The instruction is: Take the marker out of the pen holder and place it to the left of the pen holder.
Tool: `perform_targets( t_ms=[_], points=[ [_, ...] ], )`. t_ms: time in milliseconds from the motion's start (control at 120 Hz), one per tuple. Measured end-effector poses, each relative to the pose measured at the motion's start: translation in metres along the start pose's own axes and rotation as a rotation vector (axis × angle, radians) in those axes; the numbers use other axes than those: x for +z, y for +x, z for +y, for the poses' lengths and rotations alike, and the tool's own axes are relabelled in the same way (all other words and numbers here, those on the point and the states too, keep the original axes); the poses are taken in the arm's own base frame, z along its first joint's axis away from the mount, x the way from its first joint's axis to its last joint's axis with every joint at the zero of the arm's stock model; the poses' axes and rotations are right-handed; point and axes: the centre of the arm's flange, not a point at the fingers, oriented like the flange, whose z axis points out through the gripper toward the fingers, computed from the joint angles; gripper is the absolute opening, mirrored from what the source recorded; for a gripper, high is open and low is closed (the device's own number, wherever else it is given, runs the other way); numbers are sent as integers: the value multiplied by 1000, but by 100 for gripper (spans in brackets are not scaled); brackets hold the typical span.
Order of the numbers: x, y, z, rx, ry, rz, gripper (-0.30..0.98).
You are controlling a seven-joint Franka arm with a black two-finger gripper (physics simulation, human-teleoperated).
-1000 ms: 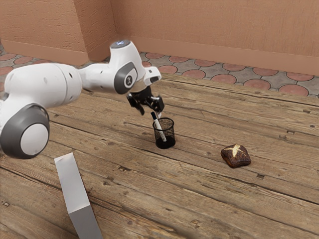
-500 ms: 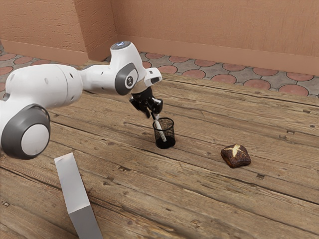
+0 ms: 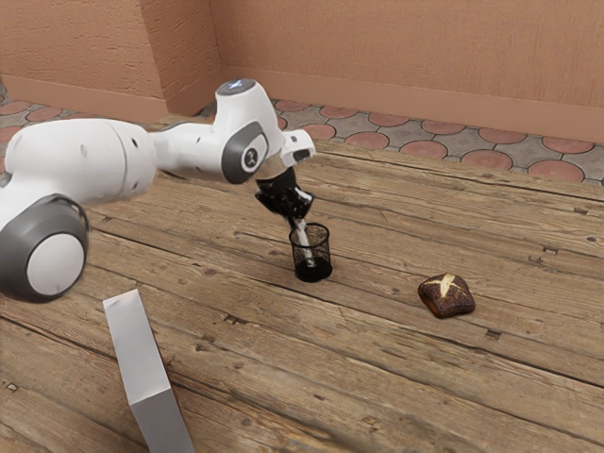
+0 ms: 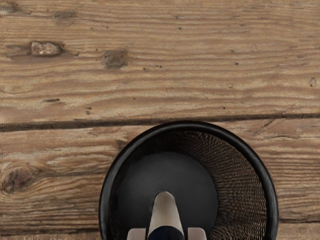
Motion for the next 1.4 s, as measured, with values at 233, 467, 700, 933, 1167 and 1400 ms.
perform_targets(
  t_ms=[233,467,700,933,1167,1400],
  points=[
    [-135,-10,4,28,70,162,-7],
    [-162,-23,-86,-82,195,113,-7],
    [-116,-21,-131,-175,223,-207,-7],
    [-61,-8,-147,-190,223,-426,-6],
    [-30,11,-144,-128,260,-379,-6],
    [-13,32,-133,-8,298,-239,1]
  ],
)
